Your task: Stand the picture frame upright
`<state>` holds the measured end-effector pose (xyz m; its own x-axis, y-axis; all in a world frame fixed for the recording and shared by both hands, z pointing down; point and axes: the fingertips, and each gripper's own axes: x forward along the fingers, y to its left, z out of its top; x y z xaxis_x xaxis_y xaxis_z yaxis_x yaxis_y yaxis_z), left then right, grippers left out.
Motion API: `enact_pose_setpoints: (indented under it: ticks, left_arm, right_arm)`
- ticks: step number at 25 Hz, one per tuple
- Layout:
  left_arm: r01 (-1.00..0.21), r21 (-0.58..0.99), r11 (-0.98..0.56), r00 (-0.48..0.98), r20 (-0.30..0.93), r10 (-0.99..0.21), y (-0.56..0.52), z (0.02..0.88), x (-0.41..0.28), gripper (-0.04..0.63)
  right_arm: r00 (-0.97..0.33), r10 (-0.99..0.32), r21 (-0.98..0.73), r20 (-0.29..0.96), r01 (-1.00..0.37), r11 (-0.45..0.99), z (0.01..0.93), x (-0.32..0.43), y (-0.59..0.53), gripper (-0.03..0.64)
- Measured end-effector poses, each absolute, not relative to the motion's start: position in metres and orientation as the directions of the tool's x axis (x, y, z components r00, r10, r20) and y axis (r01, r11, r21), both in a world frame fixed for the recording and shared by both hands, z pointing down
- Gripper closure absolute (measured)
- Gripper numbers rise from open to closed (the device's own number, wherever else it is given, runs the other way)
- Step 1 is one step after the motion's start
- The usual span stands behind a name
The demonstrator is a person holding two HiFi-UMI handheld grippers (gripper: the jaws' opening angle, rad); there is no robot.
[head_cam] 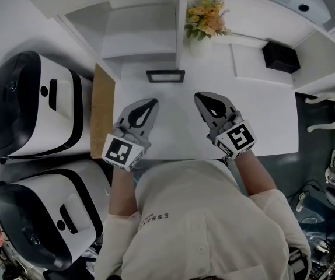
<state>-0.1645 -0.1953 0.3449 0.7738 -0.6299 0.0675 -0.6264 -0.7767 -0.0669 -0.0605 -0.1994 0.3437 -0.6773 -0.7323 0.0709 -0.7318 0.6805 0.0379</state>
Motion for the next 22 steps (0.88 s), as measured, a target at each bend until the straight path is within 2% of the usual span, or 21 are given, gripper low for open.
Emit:
enact_pose_setpoints:
  ticks: [22]
  left_arm:
    - [-0.661,-0.030,-0.750,0.744,0.112,-0.659,-0.200,0.350,-0.176,0.594]
  right_arm:
    - [-0.667,-0.744,0.019,0.050,-0.744,0.668,0.338,-0.071,-0.202,0.603]
